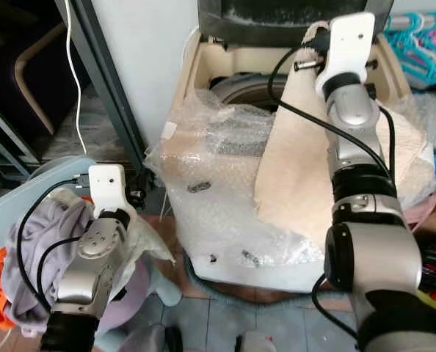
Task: Clothes washing
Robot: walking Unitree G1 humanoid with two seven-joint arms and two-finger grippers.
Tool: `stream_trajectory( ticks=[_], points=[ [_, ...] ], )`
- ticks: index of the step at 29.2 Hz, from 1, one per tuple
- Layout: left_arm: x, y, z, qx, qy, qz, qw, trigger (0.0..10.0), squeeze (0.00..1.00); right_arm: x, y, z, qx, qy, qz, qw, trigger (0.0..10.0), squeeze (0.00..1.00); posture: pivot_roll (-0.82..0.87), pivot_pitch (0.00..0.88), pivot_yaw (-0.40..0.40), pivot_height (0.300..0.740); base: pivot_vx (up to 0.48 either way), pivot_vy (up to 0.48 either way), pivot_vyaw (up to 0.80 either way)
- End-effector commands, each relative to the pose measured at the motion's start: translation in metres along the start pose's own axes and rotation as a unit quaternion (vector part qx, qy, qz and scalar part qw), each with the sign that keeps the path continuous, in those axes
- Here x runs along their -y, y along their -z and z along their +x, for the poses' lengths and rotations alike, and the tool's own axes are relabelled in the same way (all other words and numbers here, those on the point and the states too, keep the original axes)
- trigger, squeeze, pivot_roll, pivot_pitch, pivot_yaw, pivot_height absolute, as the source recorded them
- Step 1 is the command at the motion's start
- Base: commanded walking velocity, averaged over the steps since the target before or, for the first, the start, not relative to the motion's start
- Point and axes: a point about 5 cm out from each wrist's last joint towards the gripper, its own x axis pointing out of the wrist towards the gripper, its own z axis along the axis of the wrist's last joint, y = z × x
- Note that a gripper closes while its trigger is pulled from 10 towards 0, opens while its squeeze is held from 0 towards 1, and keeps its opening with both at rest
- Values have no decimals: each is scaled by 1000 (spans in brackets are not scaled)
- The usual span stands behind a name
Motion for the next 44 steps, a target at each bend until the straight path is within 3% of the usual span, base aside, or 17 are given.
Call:
stream_trajectory(
  ticks=[1, 6, 9, 11, 12, 14, 16, 17, 19, 21, 23, 24, 27, 30, 37, 38, 44],
  points=[
    [-2, 0, -3, 0, -9, 9, 1000, 10000, 0, -5, -58, 21, 93, 0, -16, 996, 10000, 0, -6, 64, 24, 740, 0, 0, 0],
    [-5, -1, -3, 2, -36, 19, 999, 10000, 0, 8, -122, 37, 166, 56, -15, 984, 10000, 0, 9, 65, 13, 740, 0, 0, 0],
    [-8, -1, -4, 0, -59, 26, 998, 10000, 0, 12, -141, 39, 187, 70, -11, 980, 10000, 0, 16, 67, 1, 740, 0, 0, 0],
    [-8, 0, -5, -1, -61, 25, 998, 10000, 0, 10, -136, 40, 178, 72, -7, 981, 10000, 0, 21, 68, -6, 740, 0, 0, 0],
    [-8, 0, -6, -2, -63, 22, 998, 10000, 0, 1, -115, 39, 149, 53, -7, 987, 10000, 0, 25, 70, -10, 740, 0, 0, 0],
    [-8, 0, -6, -2, -63, 22, 998, 10000, 0, -1, -110, 39, 143, 49, -9, 988, 10000, 0, 27, 72, -11, 740, 0, 0, 0],
    [-8, 1, -7, -3, -63, 25, 998, 10000, 0, -19, -70, 34, 80, 7, -22, 996, 10000, 0, 31, 77, -10, 740, 0, 0, 0],
    [-8, 1, -7, -3, -63, 25, 998, 10000, 0, -19, -70, 34, 80, 7, -22, 996, 10000, 0, 31, 77, -10, 740, 0, 0, 0],
    [-7, 0, -8, -3, -62, 28, 998, 10000, 0, -31, -37, 26, 23, -22, -32, 999, 10000, 0, 33, 78, -7, 740, 0, 0, 0],
    [-7, 0, -8, -3, -58, 32, 998, 10000, 0, -43, 12, 9, -79, -72, -56, 993, 10000, 0, 29, 79, -2, 740, 0, 0, 0],
    [-6, 1, -8, -5, -54, 33, 998, 10000, 0, -43, 32, 0, -123, -93, -37, 987, 10000, 0, 22, 77, 4, 740, 0, 0, 0],
    [-6, 1, -8, -5, -52, 34, 998, 10000, 0, -39, 37, -2, -134, -88, -18, 987, 10000, 1000, 22, 77, 4, 740, 0, 0, 0],
    [-3, 1, -7, -4, -44, 34, 998, 10000, 0, -28, 33, -3, -109, -84, 23, 990, 10000, 1000, 12, 75, 9, 740, 0, 0, 0],
    [-2, 1, -6, -5, -45, 29, 999, 10000, 0, -23, 24, -2, -71, -99, 21, 992, 10000, 1000, -2, 68, 11, 740, 0, 0, 0],
    [-3, 4, -5, -10, -66, 32, 997, 10000, 0, -26, 28, -15, -24, -128, 59, 990, 10000, 1000, -16, 48, 7, 740, 0, 0, 0],
    [-3, 4, -5, -10, -69, 28, 997, 10000, 0, -28, 30, -19, -20, -131, 64, 989, 10000, 0, -15, 49, 8, 740, 0, 0, 0],
    [-9, 2, -3, -16, -89, 38, 995, 10000, 0, -49, 49, -47, -38, -149, 78, 985, 10000, 0, -26, 61, 36, 740, 0, 0, 0]
  ],
)
